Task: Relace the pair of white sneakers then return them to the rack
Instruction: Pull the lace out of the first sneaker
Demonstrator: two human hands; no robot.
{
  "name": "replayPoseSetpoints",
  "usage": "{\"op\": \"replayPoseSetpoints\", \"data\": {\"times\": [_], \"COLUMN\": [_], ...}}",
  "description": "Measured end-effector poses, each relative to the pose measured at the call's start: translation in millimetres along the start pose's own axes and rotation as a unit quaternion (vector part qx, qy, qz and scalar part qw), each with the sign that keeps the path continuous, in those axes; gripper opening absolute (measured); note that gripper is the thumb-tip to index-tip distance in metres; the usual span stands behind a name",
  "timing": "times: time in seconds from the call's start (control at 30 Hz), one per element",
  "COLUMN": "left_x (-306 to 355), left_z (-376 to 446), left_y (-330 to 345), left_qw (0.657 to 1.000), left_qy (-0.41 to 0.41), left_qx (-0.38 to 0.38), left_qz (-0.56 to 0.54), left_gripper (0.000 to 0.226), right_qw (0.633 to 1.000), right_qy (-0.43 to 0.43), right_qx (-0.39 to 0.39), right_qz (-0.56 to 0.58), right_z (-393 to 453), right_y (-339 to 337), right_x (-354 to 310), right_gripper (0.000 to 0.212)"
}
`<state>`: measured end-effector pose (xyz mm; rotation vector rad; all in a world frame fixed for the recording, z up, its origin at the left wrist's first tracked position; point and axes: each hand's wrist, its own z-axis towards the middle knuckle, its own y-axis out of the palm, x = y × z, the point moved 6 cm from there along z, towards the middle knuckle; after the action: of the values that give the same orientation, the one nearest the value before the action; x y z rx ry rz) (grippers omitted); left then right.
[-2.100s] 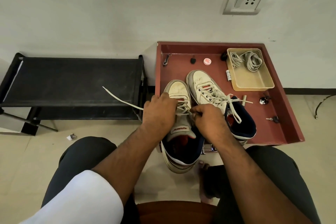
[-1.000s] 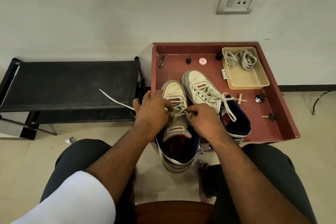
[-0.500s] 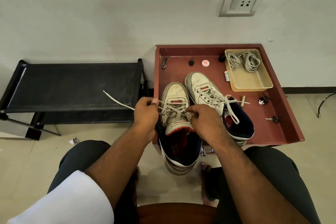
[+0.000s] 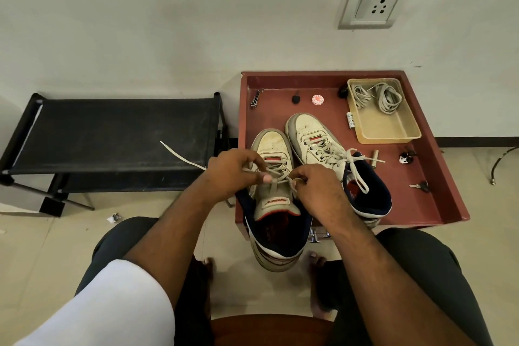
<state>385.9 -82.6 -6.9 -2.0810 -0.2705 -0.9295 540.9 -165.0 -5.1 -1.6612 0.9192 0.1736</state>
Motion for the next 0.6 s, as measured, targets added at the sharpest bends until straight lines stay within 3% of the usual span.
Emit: {"op": "replayPoseSetpoints", "data": {"times": [0.1,0.2,0.27,0.33,0.4,0.47,0.53,0.6], "left_x": [4,10,10,3,-3,-10,-15,-15], "left_z": [2,3,0,-5,-10,-13,-12,-9], "left_y": [-6,-7,-9,-14,-15,-13,-10,-5], "left_qw": [0.988,0.980,0.989,0.983,0.945,0.885,0.838,0.823], "left_qy": [0.005,0.009,0.013,0.002,-0.037,-0.092,-0.122,-0.137], "left_qx": [0.011,0.047,0.106,0.167,0.202,0.215,0.215,0.189], "left_qz": [0.152,0.193,0.107,-0.070,-0.253,-0.401,-0.487,-0.518], "left_gripper": [0.015,0.009,0.011,0.017,0.015,0.018,0.018,0.016], "right_qw": [1.000,1.000,1.000,1.000,0.999,0.999,0.998,0.996], "right_qy": [0.000,0.002,0.006,0.009,0.011,0.010,0.016,0.022], "right_qx": [-0.007,-0.014,-0.018,-0.021,-0.026,-0.032,-0.047,-0.071], "right_qz": [-0.002,-0.013,-0.018,-0.018,-0.017,-0.023,-0.032,-0.050], "right_z": [1,2,2,3,3,4,9,15], "right_y": [2,3,3,2,1,0,-1,-2], "right_x": [0,0,1,1,1,0,-1,-5], "right_gripper": [0.027,0.030,0.031,0.031,0.029,0.028,0.026,0.025]}}
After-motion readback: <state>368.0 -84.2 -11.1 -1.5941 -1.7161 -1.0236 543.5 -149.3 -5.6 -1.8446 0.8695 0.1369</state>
